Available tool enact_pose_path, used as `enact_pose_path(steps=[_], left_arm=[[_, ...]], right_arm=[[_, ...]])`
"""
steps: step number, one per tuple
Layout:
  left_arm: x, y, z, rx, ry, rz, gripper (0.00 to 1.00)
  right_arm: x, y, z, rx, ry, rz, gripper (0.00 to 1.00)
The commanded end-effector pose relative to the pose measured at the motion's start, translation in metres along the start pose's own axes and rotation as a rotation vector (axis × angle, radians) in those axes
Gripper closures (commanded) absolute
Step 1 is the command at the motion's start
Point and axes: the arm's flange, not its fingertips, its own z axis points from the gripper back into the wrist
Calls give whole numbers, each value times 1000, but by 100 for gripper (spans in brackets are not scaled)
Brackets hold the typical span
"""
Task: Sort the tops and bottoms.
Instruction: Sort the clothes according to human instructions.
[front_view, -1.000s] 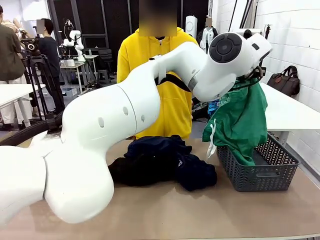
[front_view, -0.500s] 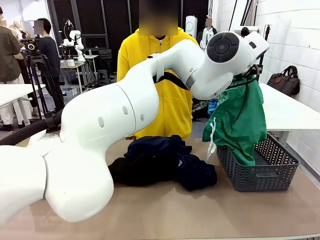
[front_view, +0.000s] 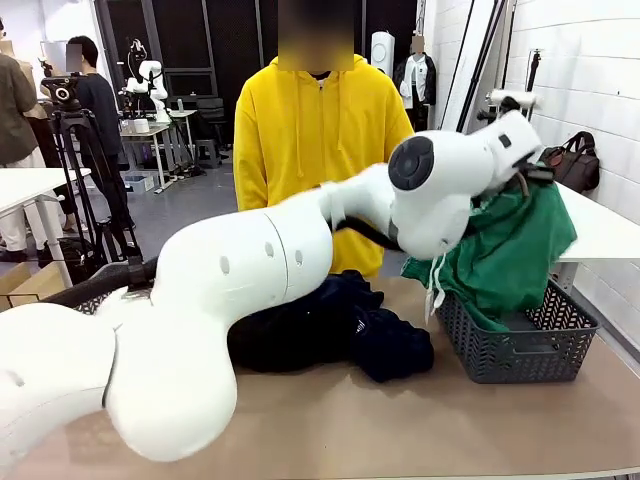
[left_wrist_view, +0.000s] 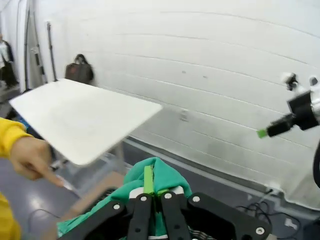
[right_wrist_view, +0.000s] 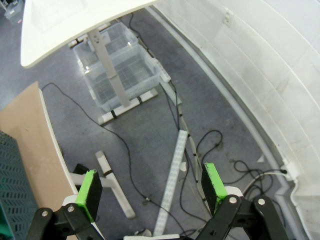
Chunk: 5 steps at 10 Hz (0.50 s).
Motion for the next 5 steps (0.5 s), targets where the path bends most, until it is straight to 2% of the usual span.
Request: enact_pose_path(steps=[1, 2, 3, 5], left_arm=[[37, 28, -132, -177, 117, 25, 100], [24, 26, -136, -178, 164, 51, 100], [6, 29, -146, -120, 228, 51, 100], [-18, 30, -160, -63, 357, -8, 100]], right_arm=[[-1, 0, 1, -4, 6, 11, 0], [-1, 0, 1, -4, 6, 11, 0], [-1, 0, 1, -4, 6, 11, 0], [-1, 0, 1, -4, 6, 11, 0]])
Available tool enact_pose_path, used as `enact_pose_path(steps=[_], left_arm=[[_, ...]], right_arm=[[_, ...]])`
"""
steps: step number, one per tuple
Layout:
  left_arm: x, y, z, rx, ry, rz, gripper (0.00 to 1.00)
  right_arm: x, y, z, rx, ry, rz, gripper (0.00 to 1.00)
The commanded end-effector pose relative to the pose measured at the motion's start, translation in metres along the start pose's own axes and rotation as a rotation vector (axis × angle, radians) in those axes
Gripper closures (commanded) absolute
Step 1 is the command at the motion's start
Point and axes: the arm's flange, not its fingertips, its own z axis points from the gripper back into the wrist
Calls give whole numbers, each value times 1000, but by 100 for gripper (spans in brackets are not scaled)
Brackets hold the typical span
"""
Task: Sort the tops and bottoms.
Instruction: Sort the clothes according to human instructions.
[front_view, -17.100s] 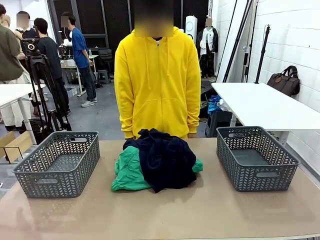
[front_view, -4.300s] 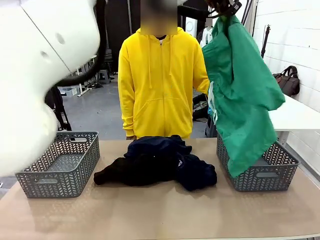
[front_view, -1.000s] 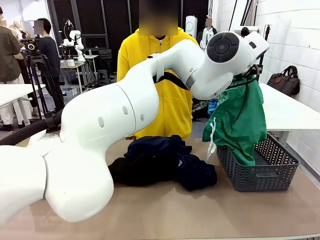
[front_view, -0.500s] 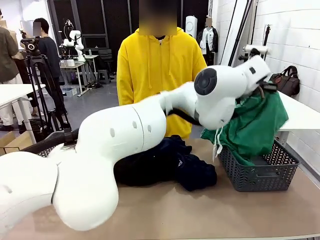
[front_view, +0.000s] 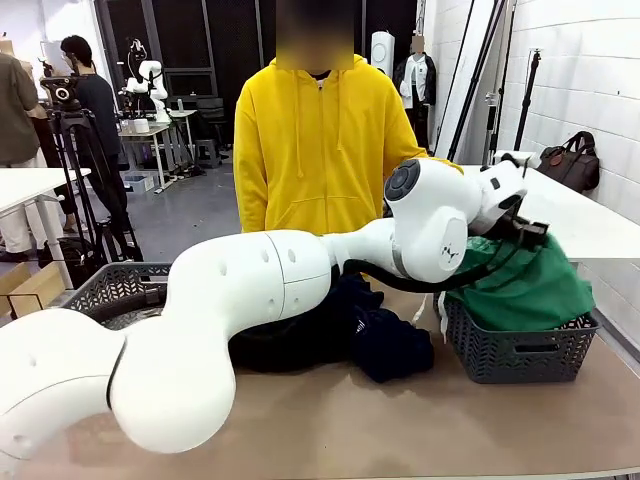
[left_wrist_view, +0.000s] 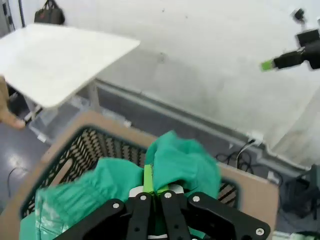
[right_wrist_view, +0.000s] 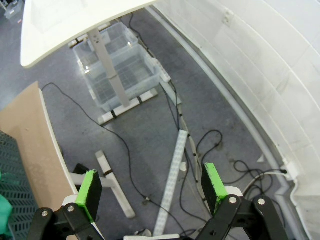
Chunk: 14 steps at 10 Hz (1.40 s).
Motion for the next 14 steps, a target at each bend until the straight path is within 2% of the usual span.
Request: enact_pose_path(steps=[1, 4, 10, 11, 14], left_arm=[[72, 7, -115, 74, 114, -36, 100], [39, 15, -141, 139, 209, -70, 100], [-58, 9, -163, 50, 490, -22, 100], [-66, 8, -165, 11, 503, -7, 100], [-36, 9, -160, 40, 393, -45, 100]], right_arm=[[-1, 1, 1, -4, 6, 11, 0], [-1, 1, 1, -4, 6, 11, 0], [-1, 1, 1, -4, 6, 11, 0], [-1, 1, 1, -4, 6, 11, 0], [-1, 1, 1, -4, 6, 11, 0]])
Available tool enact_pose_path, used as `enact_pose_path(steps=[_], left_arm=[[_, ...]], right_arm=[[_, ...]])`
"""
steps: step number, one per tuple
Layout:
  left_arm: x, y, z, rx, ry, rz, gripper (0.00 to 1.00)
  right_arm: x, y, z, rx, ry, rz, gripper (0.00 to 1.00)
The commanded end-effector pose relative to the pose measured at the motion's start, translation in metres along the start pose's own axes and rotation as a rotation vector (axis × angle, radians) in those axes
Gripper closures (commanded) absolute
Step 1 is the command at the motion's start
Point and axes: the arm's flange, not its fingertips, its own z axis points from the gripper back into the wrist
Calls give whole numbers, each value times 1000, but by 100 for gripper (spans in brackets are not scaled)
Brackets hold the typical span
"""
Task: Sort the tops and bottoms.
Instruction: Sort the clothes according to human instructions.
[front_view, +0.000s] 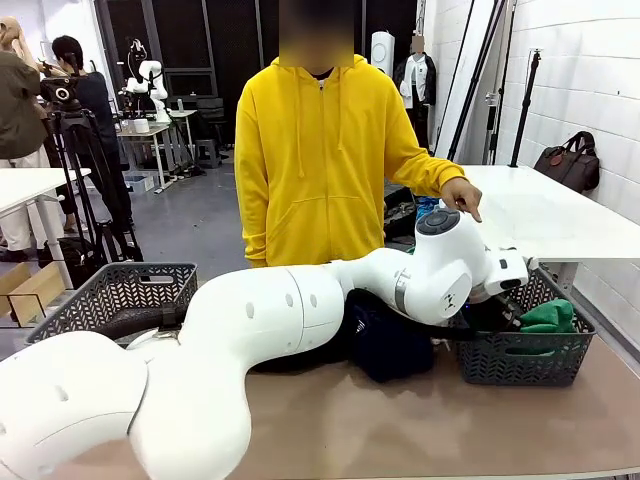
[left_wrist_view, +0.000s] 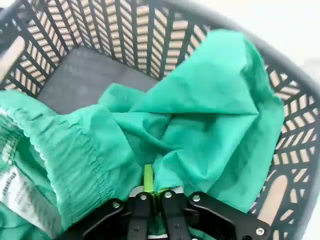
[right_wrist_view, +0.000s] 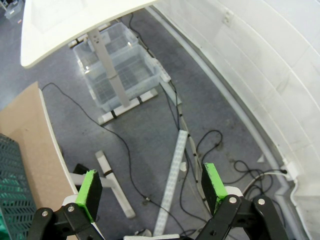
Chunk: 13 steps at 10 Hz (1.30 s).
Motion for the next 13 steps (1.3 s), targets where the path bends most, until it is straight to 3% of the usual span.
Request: enact_pose_path(steps=[1, 3, 4, 9, 13], left_arm=[[111, 8, -54, -27, -54, -34, 100], [122, 1, -51, -46, -70, -45, 100], [123, 1, -50, -44, -67, -46, 94], [145, -8, -15, -3, -110, -100, 0], [159, -17, 24, 4, -152, -148, 0]], right_arm=[[-1, 1, 1, -4, 6, 11, 0], [-1, 1, 1, -4, 6, 11, 0], [-1, 1, 1, -4, 6, 11, 0], [-1, 1, 1, -4, 6, 11, 0], [-1, 1, 1, -4, 6, 11, 0]])
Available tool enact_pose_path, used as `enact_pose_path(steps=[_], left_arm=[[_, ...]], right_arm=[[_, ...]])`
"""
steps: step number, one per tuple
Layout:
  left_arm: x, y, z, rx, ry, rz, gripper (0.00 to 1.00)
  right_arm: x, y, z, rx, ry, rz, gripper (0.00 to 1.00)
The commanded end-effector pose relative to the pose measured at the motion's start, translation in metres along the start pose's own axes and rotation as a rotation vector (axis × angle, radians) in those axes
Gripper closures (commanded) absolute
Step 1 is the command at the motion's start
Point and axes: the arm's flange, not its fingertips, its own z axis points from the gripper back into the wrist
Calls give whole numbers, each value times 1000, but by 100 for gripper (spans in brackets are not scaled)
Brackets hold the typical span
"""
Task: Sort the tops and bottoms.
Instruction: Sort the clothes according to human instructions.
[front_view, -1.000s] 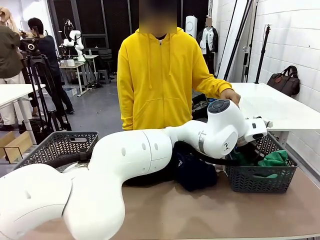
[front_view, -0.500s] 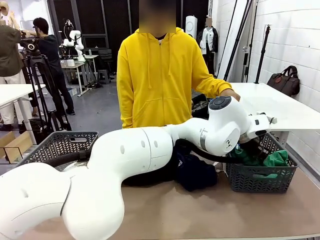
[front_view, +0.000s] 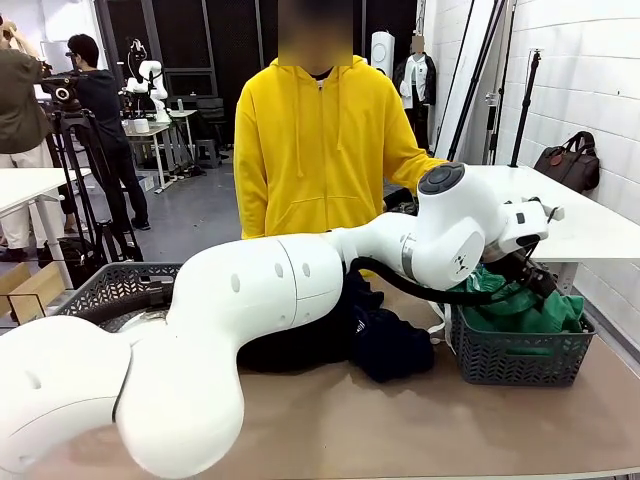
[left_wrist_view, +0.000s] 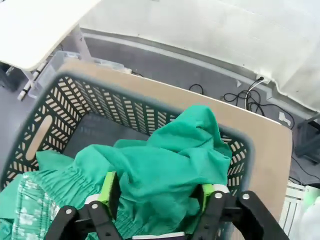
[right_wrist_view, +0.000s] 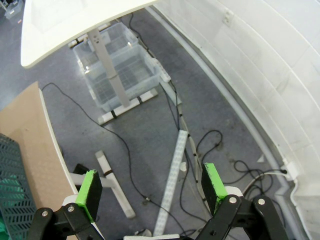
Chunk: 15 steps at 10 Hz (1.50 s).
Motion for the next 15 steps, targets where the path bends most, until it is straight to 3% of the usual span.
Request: enact_pose_path(steps=[1, 4, 7, 9, 11, 12, 14, 15], left_arm=[[100, 17, -55, -1, -12, -45, 0], [104, 16, -42, -54, -40, -26, 0], [107, 16, -43, -43, 7, -67, 0], [112, 12, -39, -131, 38, -45, 0], [122, 23, -34, -167, 264, -56, 0], [128, 28, -34, -253, 400, -82, 0], [140, 43, -37, -263, 547, -131, 0], [144, 46, -42, -315, 531, -235, 0]], right_arm=[[-1, 1, 1, -4, 6, 11, 0], [-1, 1, 1, -4, 6, 11, 0], [-1, 1, 1, -4, 6, 11, 0], [-1, 1, 1, -4, 6, 11, 0], [-1, 1, 1, -4, 6, 11, 0], [-1, 1, 1, -4, 6, 11, 0], [-1, 1, 1, -4, 6, 11, 0], [-1, 1, 1, -4, 6, 11, 0]])
